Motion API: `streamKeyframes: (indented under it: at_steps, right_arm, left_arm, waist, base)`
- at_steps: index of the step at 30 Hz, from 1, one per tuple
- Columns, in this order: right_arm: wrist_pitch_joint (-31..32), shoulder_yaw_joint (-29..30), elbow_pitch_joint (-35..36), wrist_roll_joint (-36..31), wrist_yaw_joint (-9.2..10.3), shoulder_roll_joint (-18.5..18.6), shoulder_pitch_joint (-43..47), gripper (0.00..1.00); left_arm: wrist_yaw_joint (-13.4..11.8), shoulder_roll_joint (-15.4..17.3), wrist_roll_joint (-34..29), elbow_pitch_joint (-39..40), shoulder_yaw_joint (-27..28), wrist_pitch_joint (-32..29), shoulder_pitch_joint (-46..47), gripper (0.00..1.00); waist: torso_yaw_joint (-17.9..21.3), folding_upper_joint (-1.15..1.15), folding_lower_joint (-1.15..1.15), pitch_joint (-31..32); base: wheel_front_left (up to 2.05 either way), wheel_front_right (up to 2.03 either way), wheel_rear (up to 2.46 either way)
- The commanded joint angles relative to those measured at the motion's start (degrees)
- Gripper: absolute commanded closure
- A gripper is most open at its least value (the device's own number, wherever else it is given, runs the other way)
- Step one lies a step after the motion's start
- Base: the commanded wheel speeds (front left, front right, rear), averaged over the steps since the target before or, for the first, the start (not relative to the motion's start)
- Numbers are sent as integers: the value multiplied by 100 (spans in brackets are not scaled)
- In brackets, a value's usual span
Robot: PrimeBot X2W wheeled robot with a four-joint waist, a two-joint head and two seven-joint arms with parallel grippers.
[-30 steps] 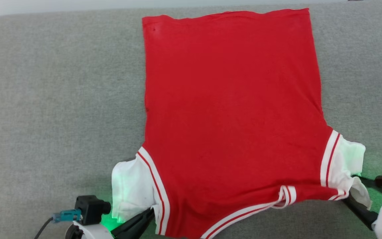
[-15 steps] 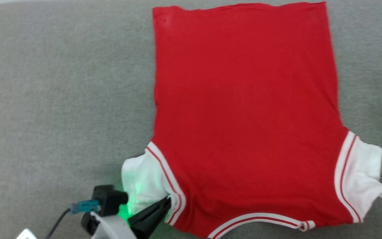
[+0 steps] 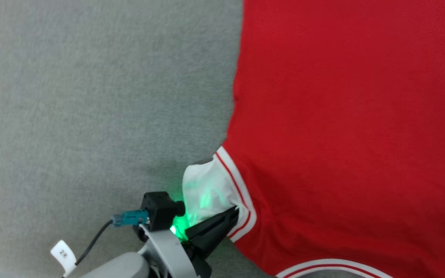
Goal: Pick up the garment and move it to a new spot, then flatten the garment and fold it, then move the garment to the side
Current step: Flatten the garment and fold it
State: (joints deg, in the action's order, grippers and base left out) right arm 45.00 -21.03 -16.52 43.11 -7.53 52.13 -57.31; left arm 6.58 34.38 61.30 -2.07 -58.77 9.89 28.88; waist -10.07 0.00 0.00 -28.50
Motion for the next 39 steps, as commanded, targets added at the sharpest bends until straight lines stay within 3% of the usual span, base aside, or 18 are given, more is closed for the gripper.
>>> streamKeyframes:
  at_steps: [1, 7, 14, 15, 16, 18, 24, 27, 32, 39]
  right_arm:
    - [81, -28, -283, -138, 8, -71, -305, 0]
    - [248, -123, -1573, -522, 8, -451, -1277, 0]
    - [752, -518, -2323, -472, 8, -779, -1578, 0]
    - [834, -568, -2377, -464, 7, -817, -1618, 17]
    - [871, -607, -2434, -487, 7, -831, -1671, 62]
    - [883, -701, -2495, -514, 6, -872, -1723, 100]
    - [501, -830, -2482, -338, 7, -858, -1813, 100]
    - [289, -969, -2227, -69, 8, -676, -1631, 100]
    - [85, -1216, -1407, 699, 8, -147, -879, 100]
    - [-299, -1340, 50, 1554, 8, 902, 786, 100]
  left_arm:
    - [29, -60, -30, -112, -19, 21, 97, 100]
    - [37, -157, -28, -328, -132, 98, 250, 100]
    - [25, -242, 71, -538, -257, 163, 431, 100]
    - [25, -257, 85, -545, -288, 168, 467, 100]
    - [25, -273, 95, -553, -319, 177, 507, 100]
    - [26, -295, 135, -570, -369, 221, 566, 100]
    - [27, -226, 221, -630, -355, 377, 629, 100]
    - [28, -138, 202, -628, -297, 453, 536, 100]
    - [38, 23, 178, -591, -157, 498, 299, 100]
    - [78, 126, 57, -381, 235, 519, -46, 100]
  waist:
    - [-551, 0, 0, -582]
    - [-796, 0, 0, -857]
    - [-793, 0, 0, -1011]
    - [-774, 0, 0, -1014]
    - [-760, 0, 0, -1007]
    - [-730, 0, 0, -957]
    - [-557, 0, 0, -654]
    - [-446, 0, 0, -387]
    - [-182, 0, 0, 35]
    - [171, 0, 0, 480]
  base:
    - [0, 0, 0]
    - [0, 0, 0]
    - [0, 0, 0]
    - [0, 0, 0]
    - [0, 0, 0]
    - [0, 0, 0]
    - [0, 0, 0]
    - [0, 0, 0]
    - [0, 0, 0]
    - [0, 0, 0]
